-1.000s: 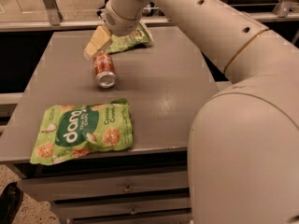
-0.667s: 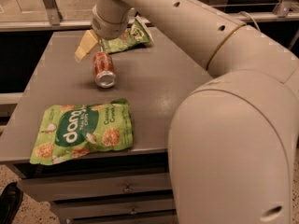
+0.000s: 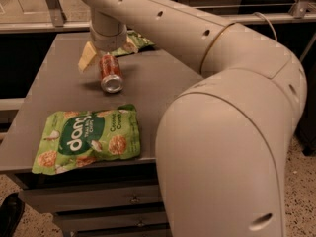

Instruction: Place coke can upright

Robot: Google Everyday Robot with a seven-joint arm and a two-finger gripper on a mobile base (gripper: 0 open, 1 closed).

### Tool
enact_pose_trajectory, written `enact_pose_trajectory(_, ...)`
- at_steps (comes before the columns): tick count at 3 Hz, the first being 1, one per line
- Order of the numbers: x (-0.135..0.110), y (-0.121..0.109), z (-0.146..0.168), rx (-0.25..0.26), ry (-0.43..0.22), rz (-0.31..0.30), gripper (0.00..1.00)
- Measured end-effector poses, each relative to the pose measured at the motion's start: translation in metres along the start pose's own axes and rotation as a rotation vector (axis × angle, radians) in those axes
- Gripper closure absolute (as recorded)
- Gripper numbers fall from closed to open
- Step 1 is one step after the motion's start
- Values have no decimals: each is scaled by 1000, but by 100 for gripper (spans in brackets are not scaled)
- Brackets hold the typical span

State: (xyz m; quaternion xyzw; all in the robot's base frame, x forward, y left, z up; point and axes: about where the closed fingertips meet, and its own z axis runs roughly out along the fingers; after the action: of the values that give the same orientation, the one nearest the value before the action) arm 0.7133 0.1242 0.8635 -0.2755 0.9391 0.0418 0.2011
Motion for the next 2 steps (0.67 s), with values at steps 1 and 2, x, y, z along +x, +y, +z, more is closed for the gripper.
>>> enact_pose_trajectory(1, 2, 3, 10, 74, 42, 57, 0)
enact_pose_trajectory(2, 3, 3, 14, 110, 64, 80, 0)
